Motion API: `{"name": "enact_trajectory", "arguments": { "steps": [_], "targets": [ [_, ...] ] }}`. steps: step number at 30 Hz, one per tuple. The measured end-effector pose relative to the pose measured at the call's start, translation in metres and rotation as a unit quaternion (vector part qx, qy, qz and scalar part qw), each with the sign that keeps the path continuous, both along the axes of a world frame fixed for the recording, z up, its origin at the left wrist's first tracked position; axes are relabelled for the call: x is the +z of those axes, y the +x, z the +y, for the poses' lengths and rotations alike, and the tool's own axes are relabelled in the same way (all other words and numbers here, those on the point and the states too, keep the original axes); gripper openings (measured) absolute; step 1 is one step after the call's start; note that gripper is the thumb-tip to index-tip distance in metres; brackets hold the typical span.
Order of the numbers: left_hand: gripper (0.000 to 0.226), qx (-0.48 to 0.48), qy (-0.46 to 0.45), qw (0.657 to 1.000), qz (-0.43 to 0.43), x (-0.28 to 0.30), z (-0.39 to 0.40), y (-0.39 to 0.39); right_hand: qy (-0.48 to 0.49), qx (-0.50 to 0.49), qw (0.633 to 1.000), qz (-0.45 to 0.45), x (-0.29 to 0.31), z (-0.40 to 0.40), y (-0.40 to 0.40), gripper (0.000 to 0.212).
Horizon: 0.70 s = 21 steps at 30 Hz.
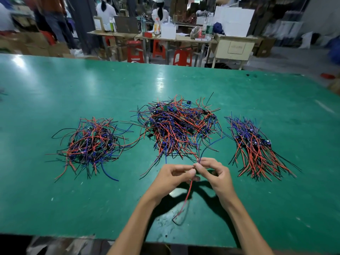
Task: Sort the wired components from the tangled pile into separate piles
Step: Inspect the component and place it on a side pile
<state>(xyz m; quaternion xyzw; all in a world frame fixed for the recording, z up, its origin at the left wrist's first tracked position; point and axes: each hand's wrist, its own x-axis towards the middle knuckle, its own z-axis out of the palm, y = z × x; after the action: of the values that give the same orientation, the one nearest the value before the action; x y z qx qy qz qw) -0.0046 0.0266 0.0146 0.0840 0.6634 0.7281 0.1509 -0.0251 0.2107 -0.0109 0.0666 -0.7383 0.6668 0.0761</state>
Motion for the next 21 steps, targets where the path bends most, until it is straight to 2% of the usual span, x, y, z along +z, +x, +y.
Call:
{"name": "enact_trajectory", "arguments": {
  "steps": [3, 6, 9, 11, 13, 15, 16, 17, 19, 21],
  "targets": [
    [0.023, -0.009, -0.017, 1.0, -0.018, 0.005, -0.005, 0.001, 0.063, -0.001, 0.997, 0.032, -0.001, -0.001, 0.0, 0.015],
    [0.029, 0.097, -0.01, 0.995, -0.011, 0.026, -0.033, -0.006, 0.071, -0.013, 0.997, 0.019, -0.004, 0.005, 0.004, 0.034],
    [0.031, 0.255, -0.036, 0.965, 0.038, 0.055, -0.089, -0.024, 0.067, -0.029, 0.997, -0.005, -0.007, 0.001, 0.003, 0.015],
    [0.03, 0.383, -0.093, 0.916, 0.071, 0.069, -0.133, -0.038, 0.1, -0.045, 0.994, -0.007, -0.01, -0.003, 0.002, 0.018],
    [0.038, 0.468, -0.268, 0.84, 0.066, 0.07, -0.174, -0.05, 0.134, -0.073, 0.988, -0.015, -0.01, -0.006, -0.001, 0.019],
    [0.047, 0.465, -0.471, 0.749, 0.025, 0.063, -0.203, -0.056, 0.151, -0.113, 0.981, -0.035, -0.009, -0.01, -0.007, 0.024],
    [0.05, 0.442, -0.538, 0.717, 0.008, 0.058, -0.211, -0.058, 0.168, -0.134, 0.975, -0.048, -0.007, -0.012, -0.01, 0.029],
    [0.055, 0.422, -0.58, 0.697, -0.001, 0.053, -0.215, -0.058, 0.204, -0.152, 0.965, -0.058, -0.005, -0.016, -0.014, 0.033],
    [0.06, 0.421, -0.608, 0.673, 0.012, 0.043, -0.211, -0.057, 0.28, -0.175, 0.942, -0.06, -0.004, -0.021, -0.02, 0.03],
    [0.051, 0.447, -0.575, 0.682, 0.063, 0.037, -0.189, -0.053, 0.307, -0.192, 0.931, -0.054, -0.004, -0.024, -0.024, 0.023]
  ]
}}
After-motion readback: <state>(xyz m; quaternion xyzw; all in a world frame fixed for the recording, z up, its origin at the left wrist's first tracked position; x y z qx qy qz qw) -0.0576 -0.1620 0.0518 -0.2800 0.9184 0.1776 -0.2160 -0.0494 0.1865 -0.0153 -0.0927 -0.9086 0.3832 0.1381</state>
